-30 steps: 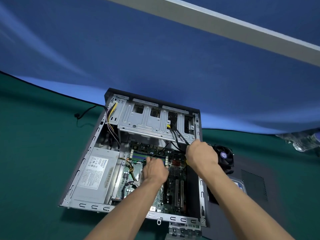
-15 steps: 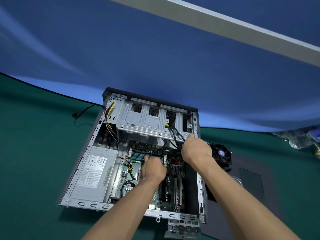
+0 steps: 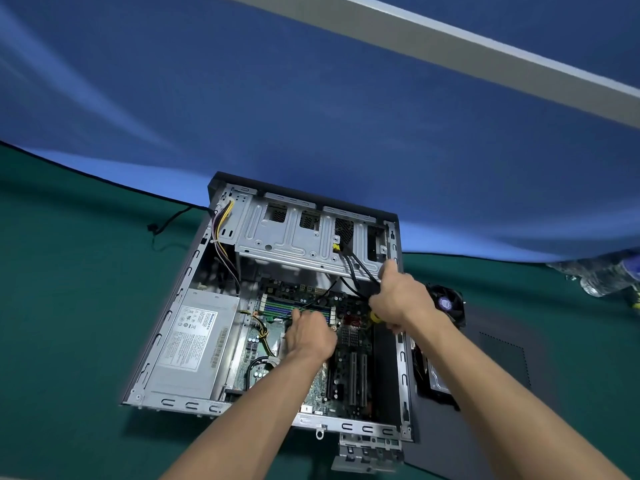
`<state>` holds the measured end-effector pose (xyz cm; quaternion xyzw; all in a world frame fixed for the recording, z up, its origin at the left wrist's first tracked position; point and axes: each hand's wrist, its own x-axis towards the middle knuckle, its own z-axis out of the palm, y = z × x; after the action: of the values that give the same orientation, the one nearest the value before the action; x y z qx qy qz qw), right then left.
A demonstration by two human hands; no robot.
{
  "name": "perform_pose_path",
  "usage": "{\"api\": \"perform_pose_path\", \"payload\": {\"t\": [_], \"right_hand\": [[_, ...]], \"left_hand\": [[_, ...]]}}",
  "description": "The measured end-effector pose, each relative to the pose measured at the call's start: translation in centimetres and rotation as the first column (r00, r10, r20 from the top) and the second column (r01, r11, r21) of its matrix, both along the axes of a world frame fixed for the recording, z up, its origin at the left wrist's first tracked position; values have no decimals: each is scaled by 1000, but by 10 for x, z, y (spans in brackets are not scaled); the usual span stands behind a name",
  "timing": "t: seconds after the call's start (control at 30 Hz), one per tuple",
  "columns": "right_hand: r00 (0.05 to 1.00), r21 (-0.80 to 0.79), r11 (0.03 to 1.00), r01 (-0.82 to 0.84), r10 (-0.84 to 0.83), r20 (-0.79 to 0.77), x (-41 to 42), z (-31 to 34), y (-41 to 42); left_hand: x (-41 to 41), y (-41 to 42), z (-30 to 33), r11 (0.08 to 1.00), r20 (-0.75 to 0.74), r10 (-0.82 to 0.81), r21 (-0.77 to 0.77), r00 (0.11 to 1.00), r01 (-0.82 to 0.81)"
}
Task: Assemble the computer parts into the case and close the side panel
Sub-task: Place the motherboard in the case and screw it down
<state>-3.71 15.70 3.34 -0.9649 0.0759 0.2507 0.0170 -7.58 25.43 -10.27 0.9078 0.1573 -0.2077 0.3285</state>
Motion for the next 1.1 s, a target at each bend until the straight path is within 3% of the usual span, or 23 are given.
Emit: {"api": "perform_pose_path", "payload": {"t": [0.1, 0.23, 0.37, 0.5, 0.6, 0.63, 0.73, 0.87, 1.0, 1.1], "right_hand": [[983, -162, 981, -111, 132, 125, -6, -5, -4], [999, -24, 999, -34, 33, -24, 0, -1, 4], [998, -113, 993, -31, 37, 48, 2, -1, -1], [992, 115, 991, 74, -61, -112, 4, 10, -7], [989, -112, 987, -113, 122, 83, -5, 3, -3], [983, -149, 979, -140, 155, 95, -6, 0, 0], [992, -54, 991, -125, 124, -14, -4, -2, 12], [975, -241, 952, -187, 210, 71, -7, -2, 14], [987, -110, 982, -153, 147, -60, 1, 5, 6], [988, -95, 983, -156, 155, -27, 2, 5, 3]], "left_hand": [[0, 1, 0, 1000, -4, -10, -1, 1000, 10], [0, 0, 0, 1000, -7, -11, 24, 1000, 11], [1, 0, -1, 1000, -17, -14, 4, 1000, 14], [0, 2, 2, 1000, -16, -22, -7, 1000, 22], [0, 2, 0, 1000, -16, -8, -15, 1000, 8], [1, 2, 1, 1000, -19, -5, -15, 1000, 4], [0, 2, 3, 1000, -25, 5, -7, 1000, -5], [0, 3, 2, 1000, -34, 11, -20, 999, -11], [-1, 3, 5, 1000, -30, 14, -15, 999, -14], [0, 2, 2, 1000, -30, 15, -7, 999, -15]]}}
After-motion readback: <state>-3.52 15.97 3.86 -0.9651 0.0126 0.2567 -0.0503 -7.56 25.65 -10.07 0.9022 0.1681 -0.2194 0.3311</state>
